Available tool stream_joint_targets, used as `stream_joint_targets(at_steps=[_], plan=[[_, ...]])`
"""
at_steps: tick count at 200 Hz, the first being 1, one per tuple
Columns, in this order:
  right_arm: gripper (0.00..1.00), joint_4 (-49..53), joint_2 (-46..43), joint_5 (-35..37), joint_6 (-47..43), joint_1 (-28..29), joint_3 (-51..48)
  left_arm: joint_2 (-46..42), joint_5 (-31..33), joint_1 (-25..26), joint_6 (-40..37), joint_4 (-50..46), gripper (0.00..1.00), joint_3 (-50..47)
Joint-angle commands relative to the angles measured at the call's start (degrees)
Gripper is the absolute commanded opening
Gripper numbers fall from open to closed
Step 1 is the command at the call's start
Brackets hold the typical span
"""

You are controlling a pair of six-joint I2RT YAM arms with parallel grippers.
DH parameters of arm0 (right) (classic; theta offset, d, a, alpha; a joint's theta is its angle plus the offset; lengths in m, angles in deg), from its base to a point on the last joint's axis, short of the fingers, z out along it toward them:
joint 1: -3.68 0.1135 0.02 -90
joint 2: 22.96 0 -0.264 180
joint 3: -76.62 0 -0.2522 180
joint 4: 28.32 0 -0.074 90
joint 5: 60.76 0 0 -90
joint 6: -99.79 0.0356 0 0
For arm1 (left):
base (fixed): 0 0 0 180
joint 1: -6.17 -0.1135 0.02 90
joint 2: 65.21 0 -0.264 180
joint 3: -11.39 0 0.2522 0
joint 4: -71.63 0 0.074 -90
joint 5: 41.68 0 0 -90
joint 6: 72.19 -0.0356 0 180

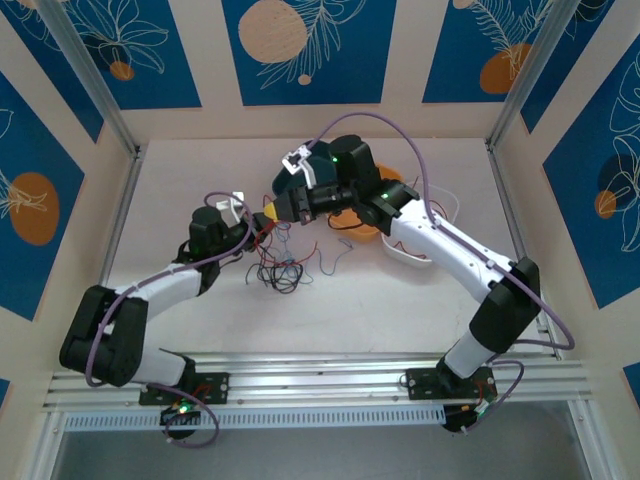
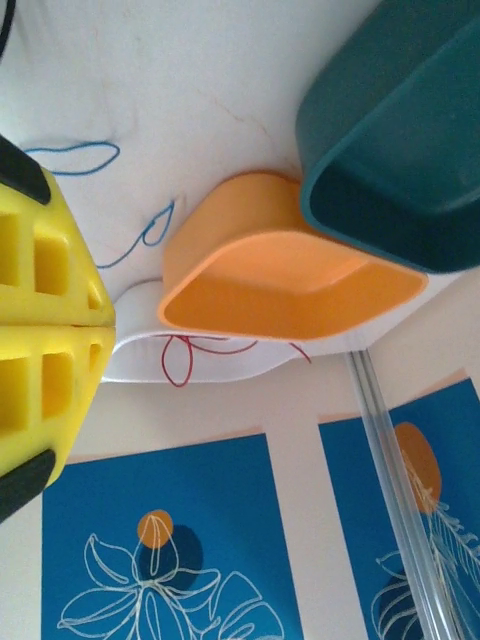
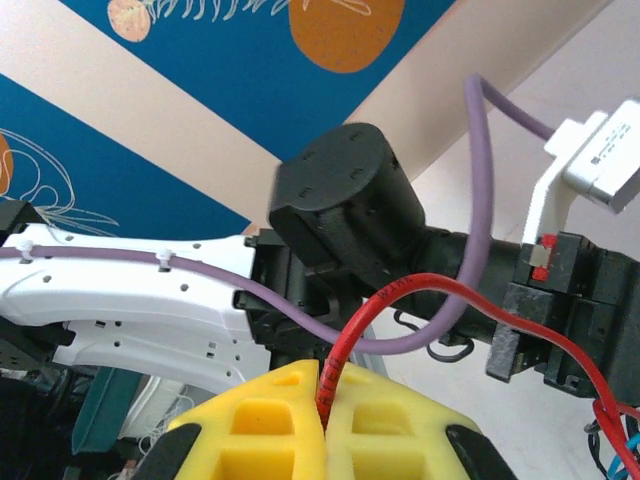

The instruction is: Untangle the cables

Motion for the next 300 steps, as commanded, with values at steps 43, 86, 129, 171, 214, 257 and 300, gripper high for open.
stream_joint_targets(at_steps=[43,86,129,171,214,257,300], plan=[[0.0,3.28,-5.44,8.32,3.55,-2.8,1.21,0.25,5.31,-0.03,-9.08,-5.02,0.0,-0.93],[0.0,3.05,-4.79,11.79,12.13,-5.49,-1.18,-9.47,13.19,0.44,-20.74,-8.3,0.15,-4.64],[0.0,2.72,-3.23,12.48,14.69,-5.33,-0.51,-19.76,24.68,10.77,-37.32,-11.06,0.43,-8.68],[0.0,2.13,-2.35,13.19,16.76,-5.4,0.03,-22.64,31.32,19.87,-40.68,-4.22,0.6,-14.31],[0.0,0.62,-1.75,12.65,18.59,-4.97,0.31,-13.94,30.16,24.32,-41.44,1.16,0.76,-12.53],[0.0,0.99,-1.41,12.74,18.42,-3.49,1.53,-6.09,32.02,25.39,-43.86,-0.4,0.89,-7.52],[0.0,-0.38,-0.87,12.65,19.41,-2.17,1.45,-1.14,35.76,25.39,-42.13,3.27,0.99,-5.66]])
